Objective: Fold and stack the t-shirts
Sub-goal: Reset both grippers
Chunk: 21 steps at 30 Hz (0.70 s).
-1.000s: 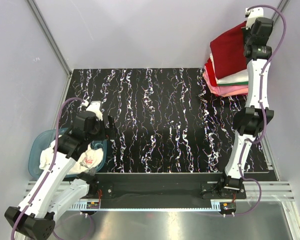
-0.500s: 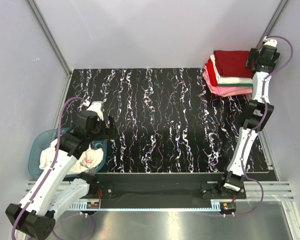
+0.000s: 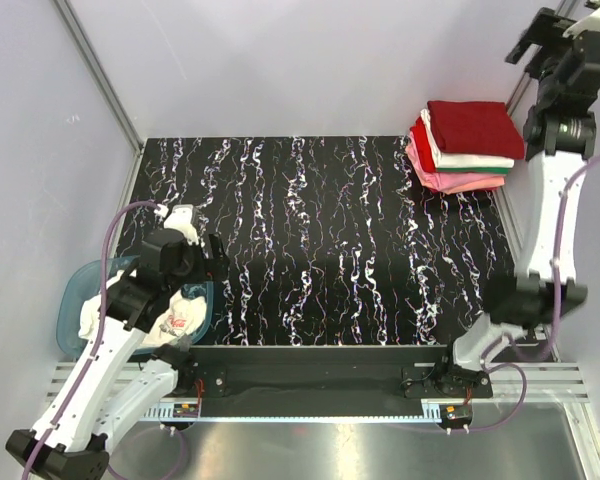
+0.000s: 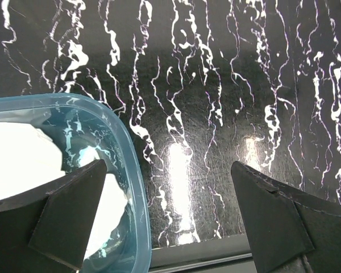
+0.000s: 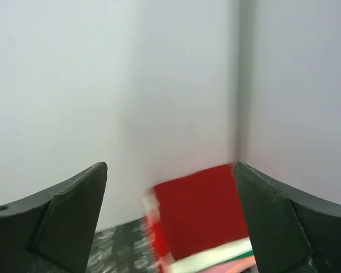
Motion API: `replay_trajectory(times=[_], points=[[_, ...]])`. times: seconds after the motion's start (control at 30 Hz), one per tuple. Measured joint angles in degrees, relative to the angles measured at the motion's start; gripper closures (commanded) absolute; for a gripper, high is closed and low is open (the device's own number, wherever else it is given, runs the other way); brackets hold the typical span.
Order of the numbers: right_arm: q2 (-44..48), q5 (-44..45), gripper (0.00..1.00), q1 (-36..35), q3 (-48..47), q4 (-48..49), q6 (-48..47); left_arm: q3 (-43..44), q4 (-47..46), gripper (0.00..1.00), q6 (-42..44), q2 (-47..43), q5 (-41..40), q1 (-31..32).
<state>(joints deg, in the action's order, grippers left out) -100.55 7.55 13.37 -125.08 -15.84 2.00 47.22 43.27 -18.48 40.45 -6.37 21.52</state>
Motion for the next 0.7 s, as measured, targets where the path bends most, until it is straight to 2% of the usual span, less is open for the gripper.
replay_trajectory(times=[0.1,0.2,0.3,0.4,0.5,0.7], points=[[14.86,-7.23,0.0,-4.98,14.53,2.49,6.25,0.0,0.09,0.01,-0.09,-1.75,-0.79,-0.02],[31.76,-14.38,0.0,-9.44,38.42,7.28,13.62,0.0,0.11,0.01,-0.37,-3.87,-1.57,-0.07],[44.44,-17.92,0.0,-12.83,58.25,6.91,18.91,0.0,0.13,0.01,-0.59,-5.7,-2.47,-0.11],[54.01,-19.06,0.0,-14.4,72.17,2.47,21.84,0.0,0.26,0.01,-0.85,-7.04,-3.56,-0.13],[63.93,-19.04,0.0,-14.49,79.1,-4.74,23.15,-0.02,0.46,0.01,-1.07,-9.05,-4.87,-0.17],[77.5,-18.53,0.0,-14.49,79.69,-11.06,26.58,0.0,0.66,0.01,-1.95,-13.57,-8.55,-0.17]])
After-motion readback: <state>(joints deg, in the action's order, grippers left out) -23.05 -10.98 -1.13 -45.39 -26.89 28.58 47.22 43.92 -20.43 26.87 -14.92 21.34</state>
